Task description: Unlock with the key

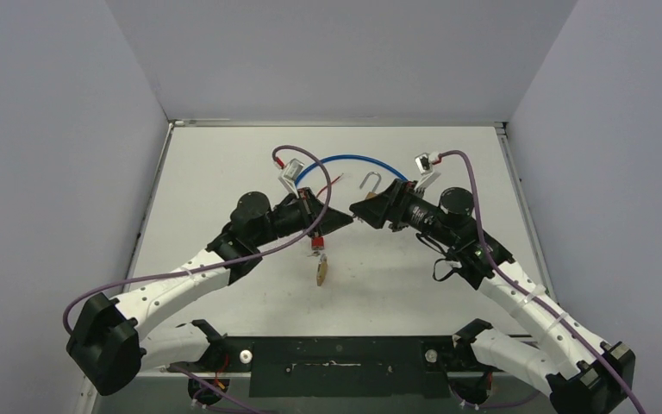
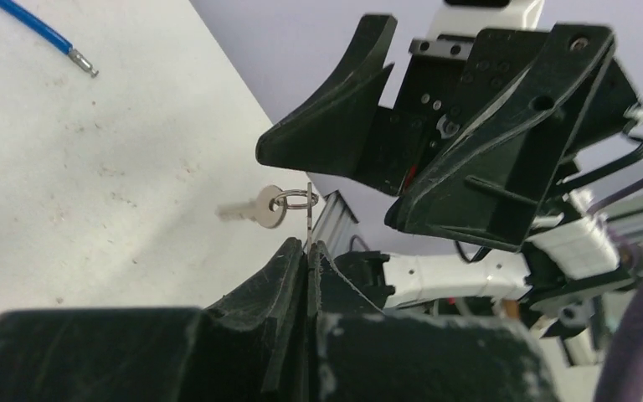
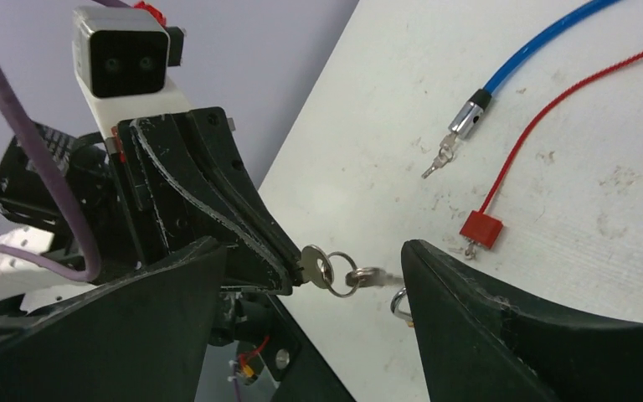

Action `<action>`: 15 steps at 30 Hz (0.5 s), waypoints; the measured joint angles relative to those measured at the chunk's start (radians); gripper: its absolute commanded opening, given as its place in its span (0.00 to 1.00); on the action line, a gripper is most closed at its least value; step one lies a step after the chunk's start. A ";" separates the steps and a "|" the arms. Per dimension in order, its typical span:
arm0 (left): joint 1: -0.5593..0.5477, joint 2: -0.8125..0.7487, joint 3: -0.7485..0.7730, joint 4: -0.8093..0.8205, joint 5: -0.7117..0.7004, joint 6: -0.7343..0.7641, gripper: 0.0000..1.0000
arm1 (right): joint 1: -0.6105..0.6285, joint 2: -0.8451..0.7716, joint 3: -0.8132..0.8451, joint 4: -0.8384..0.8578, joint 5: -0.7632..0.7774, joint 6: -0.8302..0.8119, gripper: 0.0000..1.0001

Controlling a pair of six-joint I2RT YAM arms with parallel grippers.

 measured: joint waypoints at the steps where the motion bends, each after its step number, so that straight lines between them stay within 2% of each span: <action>1: 0.001 0.000 0.030 -0.048 0.028 0.054 0.00 | -0.002 -0.002 0.017 -0.018 -0.010 -0.032 0.77; 7: 0.005 -0.013 0.182 -0.311 0.190 0.367 0.00 | -0.006 0.015 0.159 -0.134 -0.145 -0.262 0.65; 10: 0.005 -0.013 0.222 -0.402 0.274 0.488 0.00 | -0.006 0.019 0.191 -0.166 -0.244 -0.347 0.63; 15: 0.012 -0.013 0.251 -0.503 0.404 0.605 0.00 | -0.006 0.019 0.204 -0.230 -0.422 -0.445 0.66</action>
